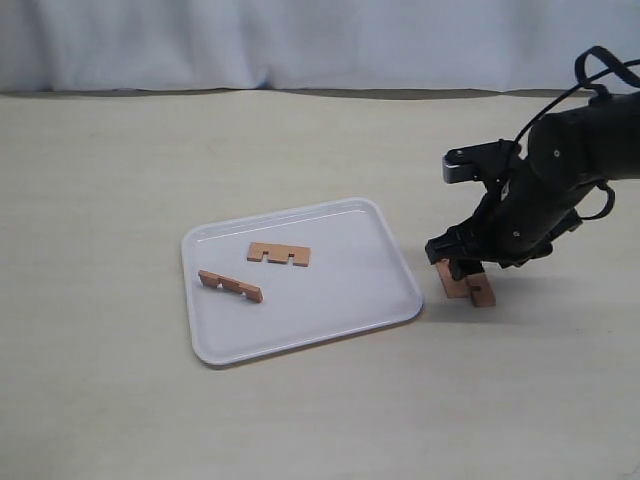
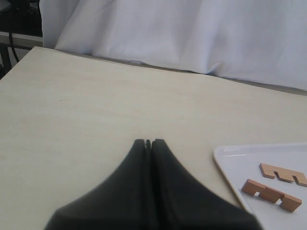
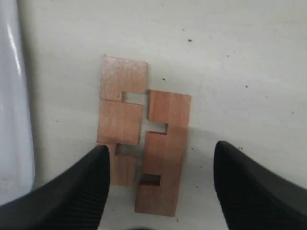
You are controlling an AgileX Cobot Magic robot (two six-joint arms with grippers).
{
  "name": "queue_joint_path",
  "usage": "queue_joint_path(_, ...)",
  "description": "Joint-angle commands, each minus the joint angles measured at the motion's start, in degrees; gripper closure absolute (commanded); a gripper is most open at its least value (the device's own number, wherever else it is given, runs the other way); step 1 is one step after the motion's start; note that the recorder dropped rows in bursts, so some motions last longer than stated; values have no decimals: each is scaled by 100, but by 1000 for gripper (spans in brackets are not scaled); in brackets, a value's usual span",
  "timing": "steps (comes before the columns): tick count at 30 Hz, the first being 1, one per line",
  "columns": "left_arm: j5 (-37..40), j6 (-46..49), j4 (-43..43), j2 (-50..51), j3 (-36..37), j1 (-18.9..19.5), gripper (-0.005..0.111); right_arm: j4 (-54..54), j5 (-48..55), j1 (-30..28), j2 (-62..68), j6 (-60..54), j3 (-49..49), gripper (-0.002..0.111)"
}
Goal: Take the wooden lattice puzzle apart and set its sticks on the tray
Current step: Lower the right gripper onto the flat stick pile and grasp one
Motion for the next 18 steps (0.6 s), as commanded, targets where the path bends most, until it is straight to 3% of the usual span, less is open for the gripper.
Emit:
queue_joint_path(1, -64, -20, -3, -11, 11, -42, 107, -605, 179, 202, 91, 588, -174, 48)
queue_joint_path(5, -64, -20, -3, -11, 11, -42, 107, -570, 188, 178, 221, 624, -174, 51)
queue_joint_path(10, -64, -20, -3, -11, 11, -42, 107, -570, 149, 178, 375, 634, -174, 62)
queue_joint_path(18, -64, -20, -3, -11, 11, -42, 107, -554, 264, 175, 387, 693, -361, 62)
